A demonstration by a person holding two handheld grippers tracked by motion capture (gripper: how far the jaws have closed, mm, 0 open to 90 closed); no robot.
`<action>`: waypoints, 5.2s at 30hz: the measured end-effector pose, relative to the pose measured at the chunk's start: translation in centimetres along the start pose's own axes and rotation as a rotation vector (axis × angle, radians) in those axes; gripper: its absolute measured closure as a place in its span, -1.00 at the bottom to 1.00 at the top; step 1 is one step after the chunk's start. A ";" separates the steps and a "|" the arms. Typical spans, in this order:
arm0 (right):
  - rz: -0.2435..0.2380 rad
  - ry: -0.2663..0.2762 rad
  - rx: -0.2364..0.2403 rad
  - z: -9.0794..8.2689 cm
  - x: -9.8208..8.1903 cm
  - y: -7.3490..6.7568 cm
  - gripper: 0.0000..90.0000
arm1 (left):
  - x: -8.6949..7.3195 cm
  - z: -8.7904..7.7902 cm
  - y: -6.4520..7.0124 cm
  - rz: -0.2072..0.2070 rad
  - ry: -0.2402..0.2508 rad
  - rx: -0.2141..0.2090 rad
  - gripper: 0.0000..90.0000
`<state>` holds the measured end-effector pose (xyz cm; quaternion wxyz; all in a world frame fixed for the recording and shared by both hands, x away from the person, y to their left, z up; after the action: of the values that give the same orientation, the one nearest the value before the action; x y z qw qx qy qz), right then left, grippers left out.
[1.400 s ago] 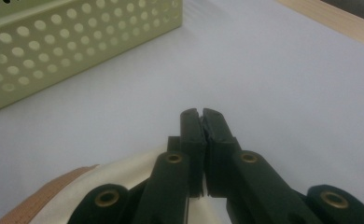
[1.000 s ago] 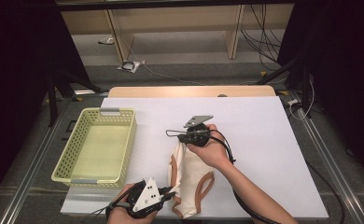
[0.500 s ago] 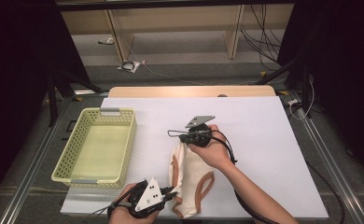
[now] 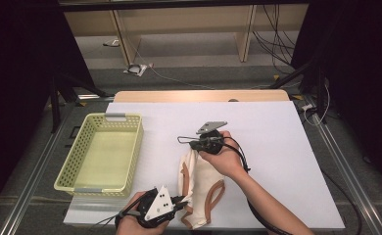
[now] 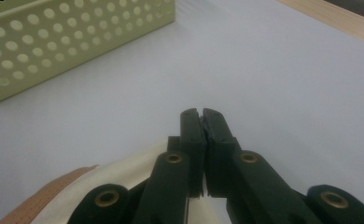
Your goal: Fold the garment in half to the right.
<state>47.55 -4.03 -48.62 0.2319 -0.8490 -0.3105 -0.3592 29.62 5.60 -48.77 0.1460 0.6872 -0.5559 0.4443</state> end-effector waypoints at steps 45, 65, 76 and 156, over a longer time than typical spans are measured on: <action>0.024 0.002 -0.007 -0.8 -0.8 1.1 0.97 | 0.6 0.8 0.2 0.015 -0.011 -0.030 0.82; 0.029 -0.001 -0.014 -1.1 -1.3 1.6 0.97 | 0.6 1.5 0.5 0.025 -0.030 -0.047 0.82; 0.031 0.004 -0.019 -1.2 -1.3 1.8 0.97 | 0.9 2.0 0.6 0.036 -0.034 -0.057 0.82; 0.055 0.004 -0.032 -2.0 -2.7 3.1 0.97 | 1.1 3.5 1.3 0.050 -0.066 -0.097 0.82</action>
<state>47.28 -8.40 -49.89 0.2289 -0.8601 -0.2806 -0.3594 29.98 2.01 -50.23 0.1496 0.6796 -0.5984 0.3971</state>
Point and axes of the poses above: each handheld gripper's, and its own axes: z roughly forward along the jaws, x roughly out of its top, y roughly to its right, the point moved 8 cm from there along z, roughly forward along the jaws, and after that the axes turned 10 degrees about z, right-handed, at the moved point
